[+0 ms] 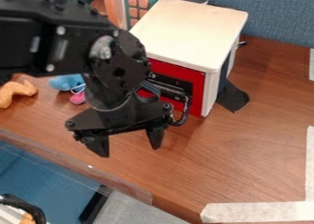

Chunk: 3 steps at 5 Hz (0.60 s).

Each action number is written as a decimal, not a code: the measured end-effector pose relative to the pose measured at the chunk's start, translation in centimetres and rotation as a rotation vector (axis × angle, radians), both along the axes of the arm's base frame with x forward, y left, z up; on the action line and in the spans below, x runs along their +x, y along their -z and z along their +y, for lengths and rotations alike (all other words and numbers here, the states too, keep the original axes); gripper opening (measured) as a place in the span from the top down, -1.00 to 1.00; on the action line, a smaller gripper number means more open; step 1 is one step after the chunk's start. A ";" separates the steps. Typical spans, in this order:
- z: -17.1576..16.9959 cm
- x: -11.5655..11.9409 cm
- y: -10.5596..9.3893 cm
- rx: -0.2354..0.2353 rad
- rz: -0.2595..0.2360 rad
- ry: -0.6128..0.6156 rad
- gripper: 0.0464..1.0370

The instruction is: Open the drawer

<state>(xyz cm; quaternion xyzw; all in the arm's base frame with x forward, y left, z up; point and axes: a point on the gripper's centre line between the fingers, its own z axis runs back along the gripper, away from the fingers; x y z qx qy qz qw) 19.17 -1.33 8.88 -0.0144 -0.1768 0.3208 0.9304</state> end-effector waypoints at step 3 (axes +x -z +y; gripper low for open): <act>0.3 3.4 0.3 -0.001 -0.082 -0.388 -0.92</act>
